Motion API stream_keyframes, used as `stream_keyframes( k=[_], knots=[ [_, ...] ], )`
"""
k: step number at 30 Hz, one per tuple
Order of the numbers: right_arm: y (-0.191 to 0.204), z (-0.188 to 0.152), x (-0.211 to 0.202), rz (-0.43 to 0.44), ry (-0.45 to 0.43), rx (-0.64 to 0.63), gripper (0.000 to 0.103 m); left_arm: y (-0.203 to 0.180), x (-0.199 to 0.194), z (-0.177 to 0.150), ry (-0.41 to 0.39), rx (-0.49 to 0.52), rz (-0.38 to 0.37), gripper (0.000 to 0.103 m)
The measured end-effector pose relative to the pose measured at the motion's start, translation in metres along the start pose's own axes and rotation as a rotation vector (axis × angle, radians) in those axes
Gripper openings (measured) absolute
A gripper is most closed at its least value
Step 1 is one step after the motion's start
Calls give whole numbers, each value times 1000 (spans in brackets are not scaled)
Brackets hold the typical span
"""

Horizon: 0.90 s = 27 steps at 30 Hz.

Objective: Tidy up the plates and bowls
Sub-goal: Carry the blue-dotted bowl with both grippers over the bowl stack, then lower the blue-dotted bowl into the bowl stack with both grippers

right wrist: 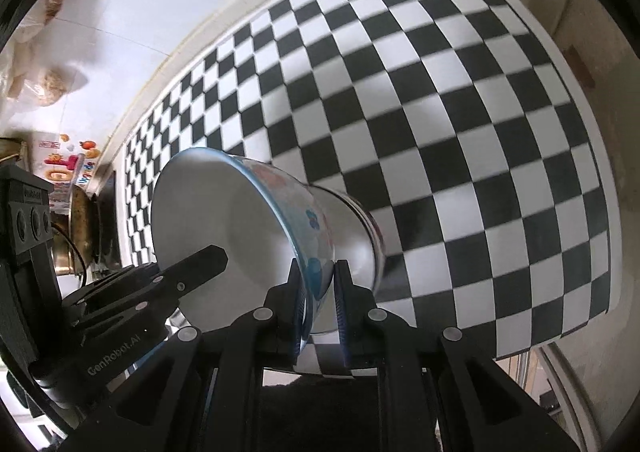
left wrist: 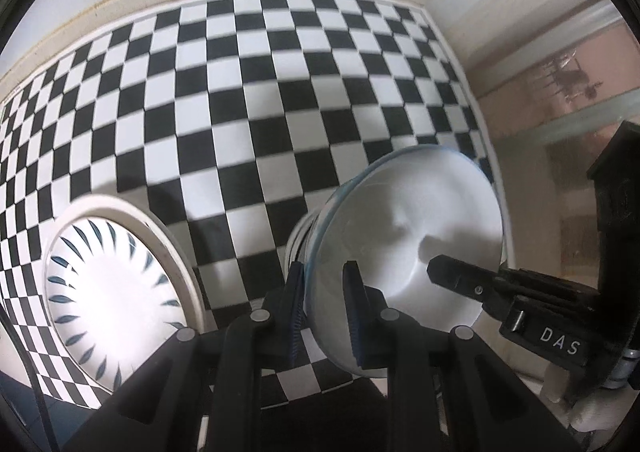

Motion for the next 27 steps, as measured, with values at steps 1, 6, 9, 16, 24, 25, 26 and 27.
stream_keyframes(
  k=[1, 6, 9, 16, 24, 25, 26, 27],
  knots=[
    [-4, -1, 4, -5, 5, 5, 16, 1, 6, -2, 14, -3, 5, 17],
    [-12, -6, 18, -27, 34, 7, 16, 0, 21, -6, 41, 0, 40, 17],
    [-14, -6, 22, -35, 43, 6, 16, -4, 25, -8, 48, 8, 60, 17],
    [-8, -5, 27, -56, 75, -2, 15, -5, 27, -8, 49, 25, 106, 17],
    [1, 0, 33, -100, 83, -10, 15, -4, 31, -9, 56, 35, 139, 17],
    [1, 0, 33, -103, 82, -9, 15, -4, 32, -9, 57, 35, 140, 17],
    [1, 0, 33, -105, 82, -10, 15, -5, 32, -10, 57, 38, 143, 17],
    [2, 0, 33, -109, 82, -12, 15, -5, 33, -10, 58, 39, 146, 17]
  ],
)
Point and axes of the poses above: each gripper's, at about its wrist camera, not at the fingertips, and x roughly the way its jaws point, y to its left, z to its top, the point moved 4 cm from there along x, roughly the way its jaws point, and after that the axes turned 3 degrees about y, right-handed, at the moved point
